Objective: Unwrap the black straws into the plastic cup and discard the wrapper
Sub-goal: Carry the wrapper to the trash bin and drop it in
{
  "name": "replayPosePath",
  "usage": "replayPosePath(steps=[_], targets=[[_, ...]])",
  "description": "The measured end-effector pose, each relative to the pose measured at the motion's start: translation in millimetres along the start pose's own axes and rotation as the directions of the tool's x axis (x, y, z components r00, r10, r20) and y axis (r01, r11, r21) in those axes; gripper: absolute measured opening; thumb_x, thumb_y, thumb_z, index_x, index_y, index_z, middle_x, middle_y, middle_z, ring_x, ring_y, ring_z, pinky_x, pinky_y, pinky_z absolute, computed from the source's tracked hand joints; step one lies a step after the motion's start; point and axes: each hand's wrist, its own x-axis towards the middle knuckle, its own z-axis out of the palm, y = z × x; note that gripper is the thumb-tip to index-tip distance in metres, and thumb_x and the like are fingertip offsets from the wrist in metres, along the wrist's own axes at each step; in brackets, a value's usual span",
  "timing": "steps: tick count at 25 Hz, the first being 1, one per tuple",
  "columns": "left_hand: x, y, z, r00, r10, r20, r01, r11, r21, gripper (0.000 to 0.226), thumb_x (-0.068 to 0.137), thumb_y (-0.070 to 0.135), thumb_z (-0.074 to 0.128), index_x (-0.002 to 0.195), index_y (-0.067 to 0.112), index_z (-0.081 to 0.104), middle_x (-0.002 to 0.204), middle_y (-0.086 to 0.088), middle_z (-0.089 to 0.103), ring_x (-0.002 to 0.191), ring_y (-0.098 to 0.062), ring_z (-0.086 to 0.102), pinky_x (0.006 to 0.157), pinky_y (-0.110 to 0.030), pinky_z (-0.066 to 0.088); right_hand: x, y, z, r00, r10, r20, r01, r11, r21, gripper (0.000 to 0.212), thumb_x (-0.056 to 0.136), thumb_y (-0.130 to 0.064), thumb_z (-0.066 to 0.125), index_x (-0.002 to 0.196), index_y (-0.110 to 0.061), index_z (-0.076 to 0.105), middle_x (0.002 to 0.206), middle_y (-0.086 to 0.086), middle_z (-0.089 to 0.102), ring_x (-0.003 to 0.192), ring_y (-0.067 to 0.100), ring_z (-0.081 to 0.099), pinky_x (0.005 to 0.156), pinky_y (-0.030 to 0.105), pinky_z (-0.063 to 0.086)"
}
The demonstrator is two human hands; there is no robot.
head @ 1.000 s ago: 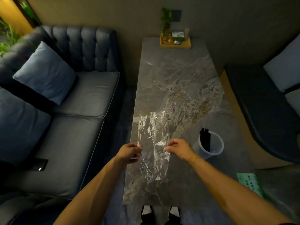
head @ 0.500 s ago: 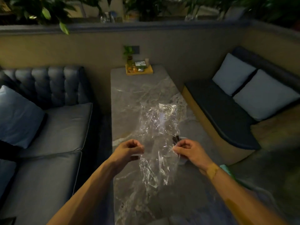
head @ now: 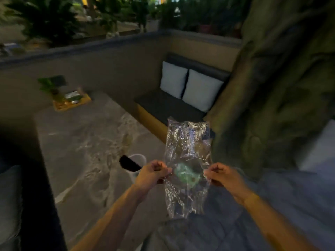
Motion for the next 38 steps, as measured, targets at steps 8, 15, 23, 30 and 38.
replayPosePath(steps=[8, 15, 23, 30, 38], targets=[[35, -16, 214, 0.985, -0.027, 0.171, -0.008, 0.980, 0.199, 0.022, 0.076, 0.006, 0.080, 0.092, 0.011, 0.065, 0.077, -0.006, 0.069, 0.058, -0.010, 0.063, 0.054, -0.021, 0.050, -91, 69, -180, 0.946, 0.101, -0.307, -0.061, 0.989, 0.136, 0.018, 0.076, -0.038, 0.072, 0.073, -0.021, 0.074, 0.066, -0.003, 0.071, 0.068, 0.008, 0.065, 0.075, 0.030, 0.054], [49, -29, 376, 0.934, -0.110, 0.339, -0.001, 0.950, 0.311, 0.018, 0.080, 0.003, 0.076, 0.086, 0.013, 0.062, 0.066, 0.003, 0.069, 0.055, -0.008, 0.059, 0.054, -0.020, 0.047, -151, 114, -301, 0.838, 0.172, -0.518, -0.088, 0.979, 0.184, 0.021, 0.085, -0.021, 0.070, 0.064, -0.017, 0.072, 0.058, 0.001, 0.068, 0.058, 0.012, 0.060, 0.059, 0.024, 0.050], [100, -29, 497, 0.857, -0.192, 0.478, 0.001, 0.928, 0.371, 0.009, 0.086, 0.006, 0.070, 0.090, 0.012, 0.064, 0.070, -0.001, 0.066, 0.047, 0.000, 0.059, 0.051, -0.016, 0.048, -160, 139, -394, 0.717, 0.232, -0.657, -0.124, 0.970, 0.208, 0.019, 0.085, -0.022, 0.069, 0.070, -0.011, 0.069, 0.062, 0.002, 0.070, 0.058, 0.011, 0.061, 0.060, 0.026, 0.051], [199, -12, 590, 0.790, -0.235, 0.567, -0.019, 0.914, 0.404, 0.008, 0.094, 0.011, 0.061, 0.099, 0.008, 0.066, 0.079, -0.004, 0.067, 0.060, -0.009, 0.061, 0.053, -0.016, 0.049, -106, 130, -483, 0.614, 0.253, -0.747, -0.139, 0.967, 0.213, 0.015, 0.085, -0.023, 0.069, 0.073, -0.014, 0.071, 0.065, 0.002, 0.071, 0.059, 0.011, 0.063, 0.060, 0.025, 0.052], [281, 2, 680, 0.746, -0.261, 0.613, -0.019, 0.911, 0.412, 0.009, 0.092, 0.007, 0.062, 0.100, 0.004, 0.065, 0.073, -0.005, 0.066, 0.052, -0.005, 0.059, 0.052, -0.017, 0.047, -60, 115, -562, 0.549, 0.298, -0.781, -0.128, 0.953, 0.274, 0.012, 0.086, -0.015, 0.068, 0.075, -0.011, 0.069, 0.062, 0.001, 0.067, 0.058, 0.011, 0.060, 0.055, 0.020, 0.047]])
